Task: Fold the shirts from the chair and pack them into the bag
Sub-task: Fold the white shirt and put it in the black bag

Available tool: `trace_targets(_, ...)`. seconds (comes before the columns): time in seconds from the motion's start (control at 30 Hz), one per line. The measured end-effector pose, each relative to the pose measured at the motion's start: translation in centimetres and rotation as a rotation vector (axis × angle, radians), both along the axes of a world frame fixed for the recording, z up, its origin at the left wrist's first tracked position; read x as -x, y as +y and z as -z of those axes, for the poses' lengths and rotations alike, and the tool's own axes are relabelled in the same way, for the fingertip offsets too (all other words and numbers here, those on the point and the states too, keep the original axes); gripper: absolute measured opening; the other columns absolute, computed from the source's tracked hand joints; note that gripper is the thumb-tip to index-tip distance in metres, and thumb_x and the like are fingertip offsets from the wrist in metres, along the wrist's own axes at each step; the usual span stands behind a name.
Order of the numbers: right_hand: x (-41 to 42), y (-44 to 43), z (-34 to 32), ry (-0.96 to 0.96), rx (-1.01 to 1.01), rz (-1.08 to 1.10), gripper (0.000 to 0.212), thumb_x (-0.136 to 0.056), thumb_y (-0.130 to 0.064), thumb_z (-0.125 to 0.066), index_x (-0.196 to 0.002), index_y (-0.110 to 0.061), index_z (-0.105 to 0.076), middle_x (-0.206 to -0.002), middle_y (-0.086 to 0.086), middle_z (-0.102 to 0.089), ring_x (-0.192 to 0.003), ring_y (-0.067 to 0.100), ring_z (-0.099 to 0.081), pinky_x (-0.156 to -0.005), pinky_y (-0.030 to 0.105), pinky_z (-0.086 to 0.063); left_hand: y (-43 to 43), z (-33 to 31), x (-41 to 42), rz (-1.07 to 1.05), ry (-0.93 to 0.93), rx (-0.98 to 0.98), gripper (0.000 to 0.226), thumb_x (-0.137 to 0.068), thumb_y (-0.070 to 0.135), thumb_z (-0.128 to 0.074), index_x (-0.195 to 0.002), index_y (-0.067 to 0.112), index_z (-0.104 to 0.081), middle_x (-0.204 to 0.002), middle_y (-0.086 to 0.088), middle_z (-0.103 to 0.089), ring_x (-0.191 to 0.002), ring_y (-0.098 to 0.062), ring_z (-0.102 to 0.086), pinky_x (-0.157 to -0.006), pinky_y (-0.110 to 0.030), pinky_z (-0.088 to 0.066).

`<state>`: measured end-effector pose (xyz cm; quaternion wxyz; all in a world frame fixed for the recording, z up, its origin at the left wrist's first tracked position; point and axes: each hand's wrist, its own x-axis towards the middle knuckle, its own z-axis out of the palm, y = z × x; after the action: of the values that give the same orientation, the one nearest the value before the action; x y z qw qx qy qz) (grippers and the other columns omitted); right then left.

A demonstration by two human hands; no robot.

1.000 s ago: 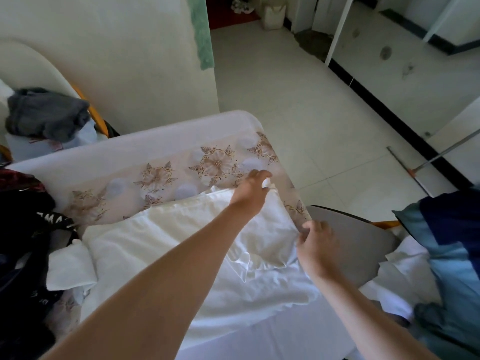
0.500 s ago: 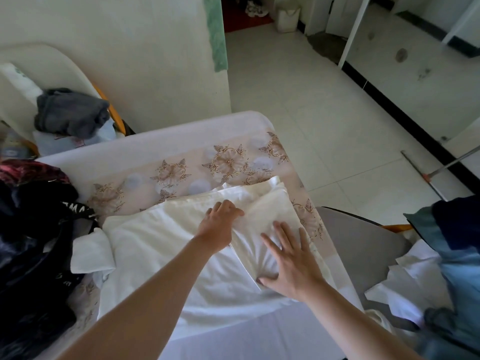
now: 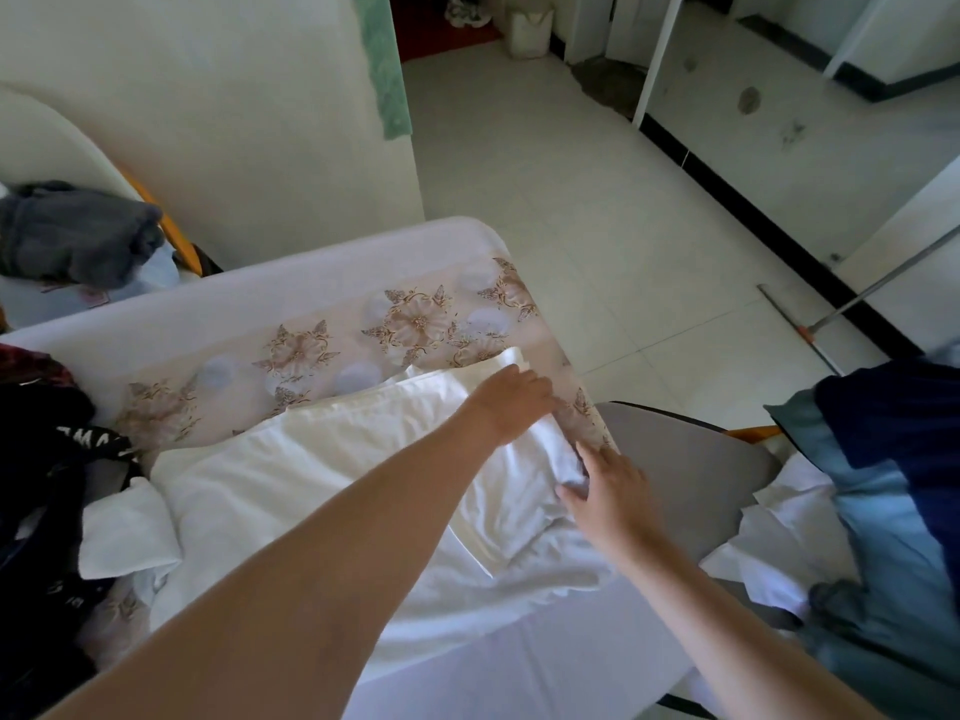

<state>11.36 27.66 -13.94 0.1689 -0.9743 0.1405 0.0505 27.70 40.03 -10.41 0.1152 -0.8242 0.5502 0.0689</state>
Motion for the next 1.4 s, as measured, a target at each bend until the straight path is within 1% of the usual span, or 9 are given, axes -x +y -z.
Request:
trace_targets(0.13, -0.7, 0.5, -1.9, -0.022, -0.069, 0.003, 0.03, -0.067, -0.025, -0.074, -0.064, -0.026, -0.044, -0.076, 0.0, -0.056, -0.079, 0.03, -0.058, -0.065, 0.032, -0.034, 2.0, -1.6, -0.7, 0.036, -0.055, 0.017, 0.041, -0.09, 0.0, -0.051, -0.126, 0.016, -0.059, -0.123, -0.007, -0.057, -0.125, -0.029, -0.046, -0.105, -0.037, -0.032)
trace_targets(0.43, -3.4, 8.2, -9.9, 0.373, -0.507, -0.223, 0.014, -0.08, -0.033, -0.064, -0.081, -0.027, -0.051, -0.077, -0.01, -0.054, -0.066, 0.011, -0.052, -0.052, 0.026, -0.038, 15.2, -4.1, 0.9, -0.178, -0.177, 0.446, 0.036, -0.064, -0.016, -0.07, -0.077, 0.018, -0.067, -0.081, 0.002, -0.059, -0.078, -0.021, -0.053, -0.07, -0.032, -0.044)
trace_targets(0.57, -3.1, 13.5, -11.4, 0.588, -0.803, -0.294, 0.021, -0.086, -0.028, -0.07, -0.1, -0.017, -0.059, -0.086, 0.0, -0.059, -0.066, 0.014, -0.057, -0.054, 0.028, -0.047, 21.6, -3.7, 3.3, -0.395, -0.172, 0.416, 0.04, -0.061, -0.01, -0.077, -0.08, 0.024, -0.071, -0.091, 0.004, -0.063, -0.089, -0.021, -0.053, -0.079, -0.032, -0.043)
trace_targets(0.67, -2.5, 15.7, -9.8, 0.755, -1.017, -0.276, 0.021, -0.095, -0.025, -0.064, -0.111, -0.012, -0.061, -0.11, 0.005, -0.064, -0.091, 0.022, -0.069, -0.056, 0.034, -0.058, 24.4, -3.4, 6.4, -0.586, -0.059, 0.213, 0.055, -0.077, -0.008, -0.066, -0.112, 0.034, -0.07, -0.129, 0.007, -0.054, -0.125, -0.02, -0.041, -0.103, -0.035, -0.038)
trace_targets(0.8, -2.9, 16.4, -6.5, 0.308, -0.556, -0.317, 0.015, -0.097, -0.022, -0.054, -0.108, -0.026, -0.064, -0.118, -0.006, -0.063, -0.106, 0.017, -0.064, -0.082, 0.03, -0.056, 25.4, -2.1, 10.1, -0.795, 0.077, 0.371, 0.056, -0.075, -0.013, -0.051, -0.115, 0.022, -0.067, -0.134, 0.001, -0.052, -0.129, -0.027, -0.046, -0.103, -0.04, -0.041)
trace_targets(0.9, -3.1, 16.3, -4.5, 0.021, -0.23, -0.548, 0.029, -0.093, -0.017, -0.059, -0.12, -0.027, -0.062, -0.133, -0.004, -0.053, -0.128, 0.019, -0.048, -0.106, 0.037, -0.041, 24.7, -0.4, 11.3, -0.831, 0.076, 0.397, 0.042, -0.085, 0.016, -0.063, -0.125, 0.024, -0.06, -0.137, -0.002, -0.051, -0.124, -0.028, -0.05, -0.095, -0.046, -0.047)
trace_targets(1.07, -3.3, 17.5, -2.7, 0.144, -0.032, -0.709, 0.057, -0.097, -0.03, -0.053, -0.151, -0.027, -0.034, -0.165, 0.003, -0.014, -0.152, 0.023, -0.009, -0.122, 0.044, -0.009, 24.0, 1.7, 11.4, -1.242, 0.288, 0.622, 0.051, -0.094, 0.025, -0.056, -0.143, 0.02, -0.042, -0.141, -0.01, -0.04, -0.128, -0.033, -0.041, -0.105, -0.045, -0.04)
trace_targets(1.23, -5.6, 18.1, -2.4, -0.026, 0.037, -0.694, 0.05, -0.094, -0.029, -0.052, -0.143, -0.027, -0.042, -0.16, 0.005, -0.025, -0.149, 0.025, -0.018, -0.118, 0.043, -0.02, 24.1, 1.2, 7.4, -1.407, 0.473, 0.791, 0.053, -0.089, 0.027, -0.064, -0.139, 0.029, -0.046, -0.12, -0.011, -0.054, -0.108, -0.03, -0.055, -0.098, -0.039, -0.047)
trace_targets(1.4, -8.3, 17.7, -1.8, -0.016, 0.122, -0.7, 0.065, -0.094, -0.03, -0.055, -0.153, -0.02, -0.03, -0.164, 0.015, -0.011, -0.151, 0.035, -0.014, -0.118, 0.051, -0.024, 23.5, 1.2, 4.5, -1.389, 0.45, 0.973, 0.045, -0.08, -0.002, -0.059, -0.116, 0.025, -0.068, -0.108, -0.003, -0.06, -0.098, -0.017, -0.06, -0.076, -0.006, -0.037)
